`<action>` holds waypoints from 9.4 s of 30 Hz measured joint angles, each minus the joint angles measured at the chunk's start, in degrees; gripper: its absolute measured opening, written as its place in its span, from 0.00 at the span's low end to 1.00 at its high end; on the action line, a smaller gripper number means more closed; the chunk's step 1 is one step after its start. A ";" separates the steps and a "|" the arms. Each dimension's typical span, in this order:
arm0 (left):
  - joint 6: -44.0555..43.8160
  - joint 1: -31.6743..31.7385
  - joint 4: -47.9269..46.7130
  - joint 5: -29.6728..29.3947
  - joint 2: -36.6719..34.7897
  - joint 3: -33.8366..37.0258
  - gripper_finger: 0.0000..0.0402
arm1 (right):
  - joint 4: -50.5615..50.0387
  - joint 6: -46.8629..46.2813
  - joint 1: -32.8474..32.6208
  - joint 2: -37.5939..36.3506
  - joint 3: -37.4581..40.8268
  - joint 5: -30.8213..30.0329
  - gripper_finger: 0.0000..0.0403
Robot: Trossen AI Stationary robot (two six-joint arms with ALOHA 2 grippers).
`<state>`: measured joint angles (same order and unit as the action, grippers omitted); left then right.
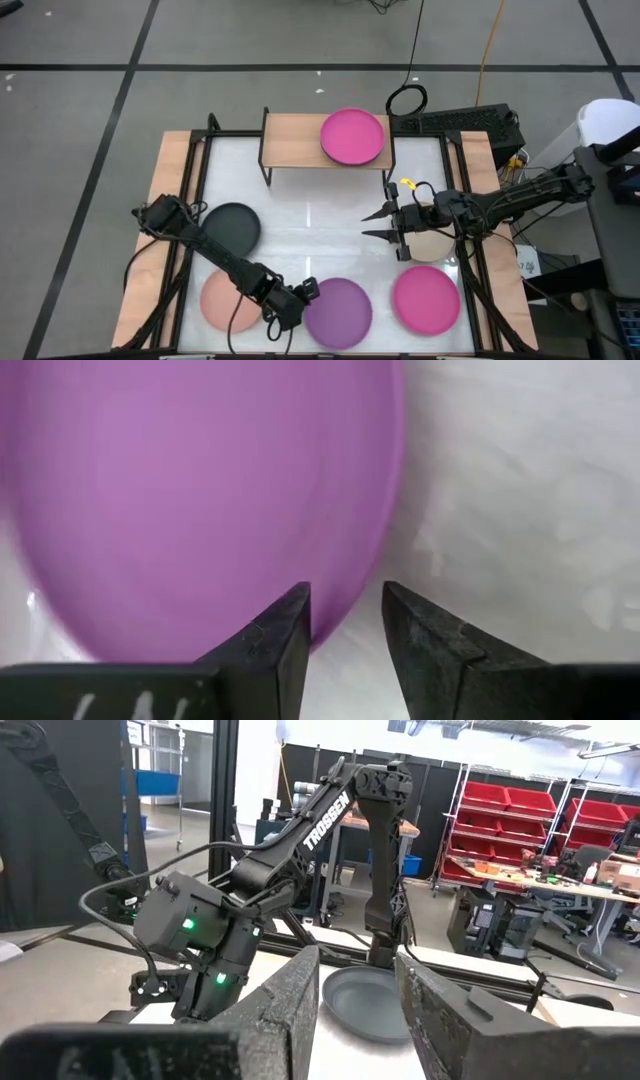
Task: Place and stack plates onto a shelf
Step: Stack the violet plate on top of the pink plate on the shelf, then put the light brown plate on the shelf, then stack the black plate on top of the white plate on the shelf
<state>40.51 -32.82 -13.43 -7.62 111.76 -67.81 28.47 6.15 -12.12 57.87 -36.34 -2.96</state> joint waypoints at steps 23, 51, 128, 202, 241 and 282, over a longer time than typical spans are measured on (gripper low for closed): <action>3.60 6.77 -8.01 -12.21 -14.23 -2.40 0.03 | 13.00 -5.51 -1.90 -4.42 0.04 6.21 0.29; 31.18 51.68 -20.03 8.70 -13.34 -22.97 0.03 | 15.21 -4.41 -3.27 -9.07 0.04 5.77 0.29; -33.62 31.46 43.80 -1.44 -69.19 45.62 0.39 | -56.16 -24.20 1.16 5.97 -24.44 -14.05 0.29; -37.82 31.48 44.94 -1.46 -69.02 47.89 0.39 | -32.86 -46.57 -1.14 5.27 -10.15 2.20 0.00; -35.74 31.57 34.75 -4.50 -84.71 47.87 0.39 | -14.60 -2.73 23.10 41.94 -44.09 6.25 0.00; -36.30 31.56 32.89 -4.50 -84.66 47.87 0.39 | -20.11 1.48 24.85 47.42 -44.02 1.24 0.31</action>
<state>4.21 -1.26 19.46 -12.12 27.09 -19.94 8.36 7.64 12.73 105.29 -80.36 -1.72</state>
